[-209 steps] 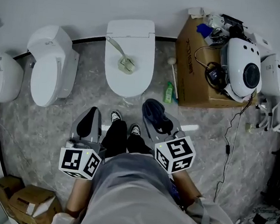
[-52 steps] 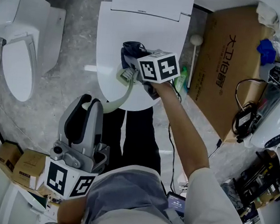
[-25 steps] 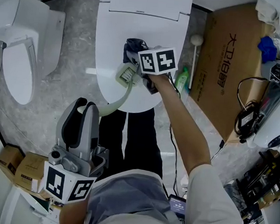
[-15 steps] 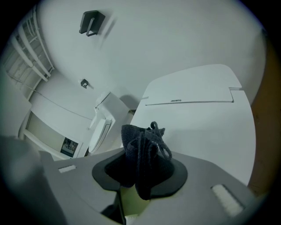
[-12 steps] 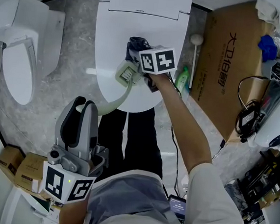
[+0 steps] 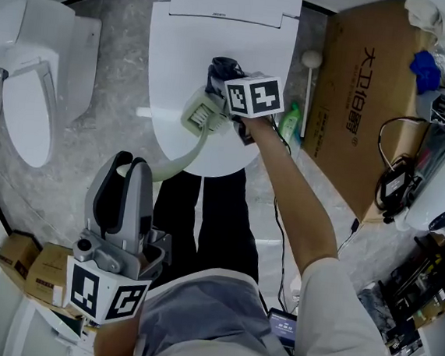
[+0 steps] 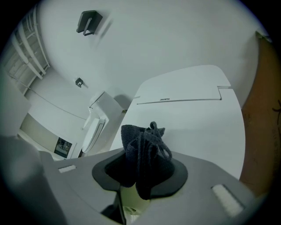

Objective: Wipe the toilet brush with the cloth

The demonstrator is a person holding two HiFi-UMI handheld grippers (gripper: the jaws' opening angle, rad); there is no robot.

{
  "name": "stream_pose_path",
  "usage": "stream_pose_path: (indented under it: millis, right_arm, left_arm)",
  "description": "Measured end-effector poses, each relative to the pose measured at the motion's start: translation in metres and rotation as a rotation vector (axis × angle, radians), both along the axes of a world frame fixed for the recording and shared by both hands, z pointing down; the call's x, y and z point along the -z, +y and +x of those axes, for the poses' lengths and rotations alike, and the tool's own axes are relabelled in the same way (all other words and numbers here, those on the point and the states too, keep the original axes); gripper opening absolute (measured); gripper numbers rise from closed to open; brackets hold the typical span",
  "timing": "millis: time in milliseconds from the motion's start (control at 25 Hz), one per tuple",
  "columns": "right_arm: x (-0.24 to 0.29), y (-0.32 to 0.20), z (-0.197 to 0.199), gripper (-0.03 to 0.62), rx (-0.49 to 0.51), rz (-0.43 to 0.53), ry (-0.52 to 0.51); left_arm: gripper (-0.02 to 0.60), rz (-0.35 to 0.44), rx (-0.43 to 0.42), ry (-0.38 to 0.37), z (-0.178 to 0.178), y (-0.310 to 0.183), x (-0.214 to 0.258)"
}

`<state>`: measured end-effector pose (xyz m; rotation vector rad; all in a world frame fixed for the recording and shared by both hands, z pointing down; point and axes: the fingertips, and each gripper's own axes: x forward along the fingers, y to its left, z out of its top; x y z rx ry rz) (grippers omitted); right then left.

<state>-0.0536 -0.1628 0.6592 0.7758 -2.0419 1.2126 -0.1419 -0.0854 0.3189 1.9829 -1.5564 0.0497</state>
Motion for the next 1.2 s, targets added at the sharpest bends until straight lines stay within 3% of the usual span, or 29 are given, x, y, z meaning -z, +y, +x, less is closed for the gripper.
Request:
stream_pose_path:
  millis: [1200]
  right_arm:
    - [-0.02, 0.026, 0.028, 0.118, 0.116, 0.045, 0.128]
  left_arm:
    - [0.0, 0.013, 0.003, 0.019, 0.003, -0.003, 0.002]
